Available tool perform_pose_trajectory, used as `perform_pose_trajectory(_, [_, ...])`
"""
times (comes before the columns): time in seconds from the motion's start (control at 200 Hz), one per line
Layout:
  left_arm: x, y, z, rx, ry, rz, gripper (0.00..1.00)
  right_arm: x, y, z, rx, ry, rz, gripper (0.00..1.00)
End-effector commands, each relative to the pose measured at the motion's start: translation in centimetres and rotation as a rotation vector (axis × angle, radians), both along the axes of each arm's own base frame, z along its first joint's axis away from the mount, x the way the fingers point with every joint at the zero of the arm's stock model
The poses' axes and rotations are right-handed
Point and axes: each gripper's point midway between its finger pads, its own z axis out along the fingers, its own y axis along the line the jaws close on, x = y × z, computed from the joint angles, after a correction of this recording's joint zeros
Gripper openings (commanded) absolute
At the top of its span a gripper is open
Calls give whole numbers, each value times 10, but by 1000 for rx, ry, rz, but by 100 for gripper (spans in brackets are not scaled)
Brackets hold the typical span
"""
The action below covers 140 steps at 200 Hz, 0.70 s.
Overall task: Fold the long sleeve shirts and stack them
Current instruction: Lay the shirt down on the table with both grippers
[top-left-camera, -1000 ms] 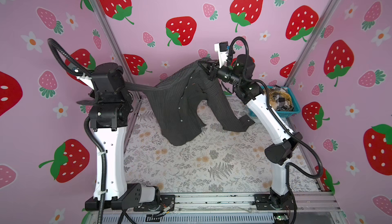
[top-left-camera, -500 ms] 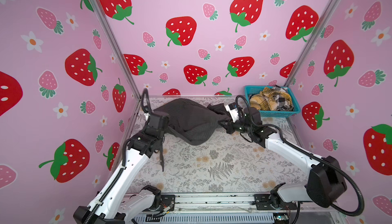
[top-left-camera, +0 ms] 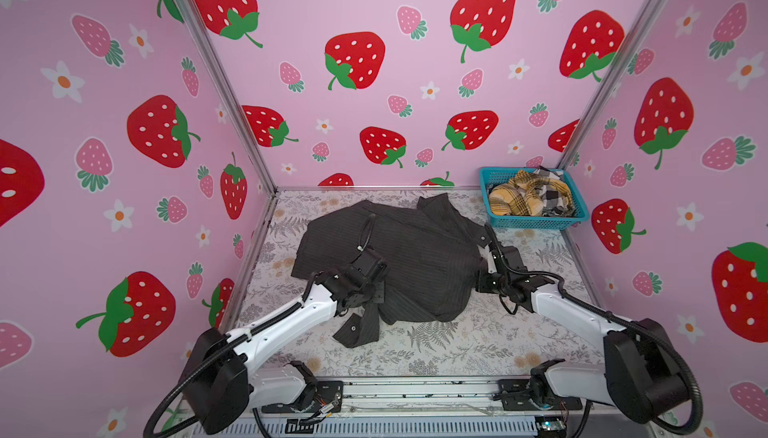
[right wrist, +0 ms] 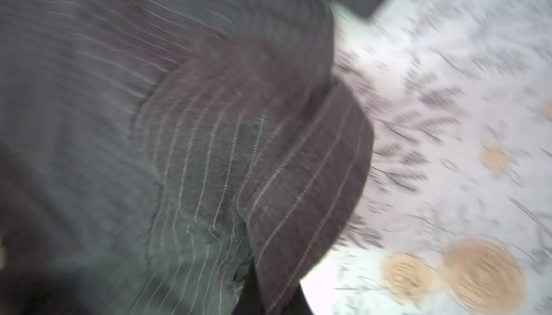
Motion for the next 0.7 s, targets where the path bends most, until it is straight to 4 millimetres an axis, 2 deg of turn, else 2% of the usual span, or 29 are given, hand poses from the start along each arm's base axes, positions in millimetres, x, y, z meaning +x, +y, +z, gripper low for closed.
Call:
perform_pose_trajectory(0.0, [16,-40,29,-73,-52,-124,0,-2,-11,-11,-50,61,-62,0])
perform_pose_trajectory(0.085, [31,-42,39,-9,-93,-147,0,1,-9,-11,-41,67,-73,0])
perform_pose_trajectory(0.145, [36,-41,39,29,-93,-163,1,2,-9,-12,-45,74,-78,0])
perform_pose_trajectory(0.205, [33,-41,28,54,-45,-171,35,3,-11,-13,-56,78,-82,0])
perform_pose_trajectory(0.23, [29,-40,20,62,-10,-166,45,2,-12,-14,-65,82,-84,0])
perform_pose_trajectory(0.32, [7,-27,-6,81,110,-123,62,2,-19,-14,-92,84,-105,0])
perform_pose_trajectory(0.405, [-20,-5,-17,97,192,-56,79,4,-24,-13,-89,84,-124,0])
perform_pose_trajectory(0.48, [-42,18,-21,124,239,-2,83,7,-26,-11,-79,81,-137,0])
perform_pose_trajectory(0.59, [-66,52,-30,187,312,82,83,13,-25,-9,-56,80,-145,0])
perform_pose_trajectory(0.645, [-74,61,-36,180,365,116,83,16,-23,-7,-45,77,-145,0])
perform_pose_trajectory(0.695, [-80,61,-41,135,420,129,83,18,-21,-5,-37,74,-143,0])
